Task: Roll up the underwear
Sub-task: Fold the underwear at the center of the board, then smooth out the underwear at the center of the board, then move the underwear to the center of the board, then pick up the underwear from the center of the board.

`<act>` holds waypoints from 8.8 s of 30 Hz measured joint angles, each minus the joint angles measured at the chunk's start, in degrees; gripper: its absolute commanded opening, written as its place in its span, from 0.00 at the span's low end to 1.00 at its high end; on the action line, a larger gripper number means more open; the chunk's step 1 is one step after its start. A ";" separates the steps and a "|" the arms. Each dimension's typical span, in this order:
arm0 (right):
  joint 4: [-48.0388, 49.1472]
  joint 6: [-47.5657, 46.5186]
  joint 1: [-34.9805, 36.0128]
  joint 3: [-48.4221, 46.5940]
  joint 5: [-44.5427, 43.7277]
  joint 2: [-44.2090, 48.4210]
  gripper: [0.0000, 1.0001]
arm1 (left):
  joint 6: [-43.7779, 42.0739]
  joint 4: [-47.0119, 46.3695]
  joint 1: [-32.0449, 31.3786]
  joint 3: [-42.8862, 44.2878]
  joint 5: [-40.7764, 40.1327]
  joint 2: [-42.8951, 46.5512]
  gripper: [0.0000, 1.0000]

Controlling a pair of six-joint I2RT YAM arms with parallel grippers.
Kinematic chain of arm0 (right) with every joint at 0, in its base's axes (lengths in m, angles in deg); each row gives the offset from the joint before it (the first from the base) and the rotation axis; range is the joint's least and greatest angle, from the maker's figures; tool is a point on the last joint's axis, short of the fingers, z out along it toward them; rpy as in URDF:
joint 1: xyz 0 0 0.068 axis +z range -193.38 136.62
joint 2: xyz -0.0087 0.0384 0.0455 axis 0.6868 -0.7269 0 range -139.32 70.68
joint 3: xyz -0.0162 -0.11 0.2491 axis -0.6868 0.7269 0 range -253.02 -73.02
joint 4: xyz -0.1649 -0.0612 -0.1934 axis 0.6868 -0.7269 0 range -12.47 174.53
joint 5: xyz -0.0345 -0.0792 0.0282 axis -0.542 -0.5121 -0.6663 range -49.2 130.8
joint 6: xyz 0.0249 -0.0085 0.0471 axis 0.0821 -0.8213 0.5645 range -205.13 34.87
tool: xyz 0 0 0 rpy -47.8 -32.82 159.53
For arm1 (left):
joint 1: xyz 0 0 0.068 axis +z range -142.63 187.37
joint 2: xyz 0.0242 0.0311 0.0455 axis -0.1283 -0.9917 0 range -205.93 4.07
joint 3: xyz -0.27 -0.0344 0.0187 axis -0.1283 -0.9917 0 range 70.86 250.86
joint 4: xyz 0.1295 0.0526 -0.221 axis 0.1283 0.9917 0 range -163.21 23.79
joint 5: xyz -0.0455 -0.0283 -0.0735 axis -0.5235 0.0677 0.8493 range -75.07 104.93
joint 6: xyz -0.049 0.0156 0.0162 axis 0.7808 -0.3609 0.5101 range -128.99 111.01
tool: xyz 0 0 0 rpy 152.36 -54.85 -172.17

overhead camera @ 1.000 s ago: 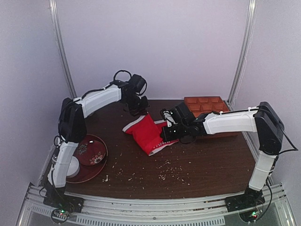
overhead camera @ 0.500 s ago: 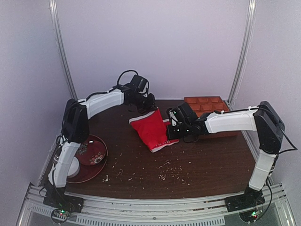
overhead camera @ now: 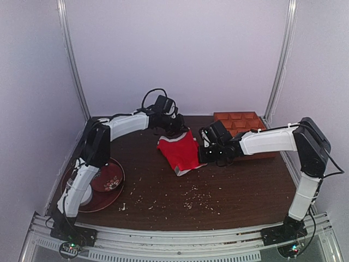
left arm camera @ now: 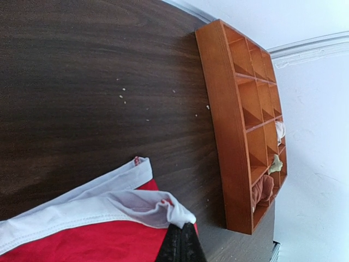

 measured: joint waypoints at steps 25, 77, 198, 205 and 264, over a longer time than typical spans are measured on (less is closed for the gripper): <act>0.07 -0.52 -4.31 -1.88 -0.52 -6.27 0.15 | 2.10 -4.70 0.00 -0.02 1.36 -3.48 0.23; 0.63 3.63 -4.57 9.38 0.26 7.23 0.34 | -3.28 -5.42 -6.91 -43.36 4.85 23.39 0.13; 18.73 25.18 5.09 26.49 7.82 8.02 0.00 | -6.75 20.24 -7.93 -35.52 -3.50 27.47 0.28; 21.03 28.87 9.01 29.35 4.07 10.27 0.36 | -6.86 21.81 -7.93 -33.59 -3.41 27.45 0.29; 12.81 21.09 -9.18 8.28 19.15 -3.61 0.00 | -6.91 36.00 -23.37 -18.80 -19.63 20.98 0.32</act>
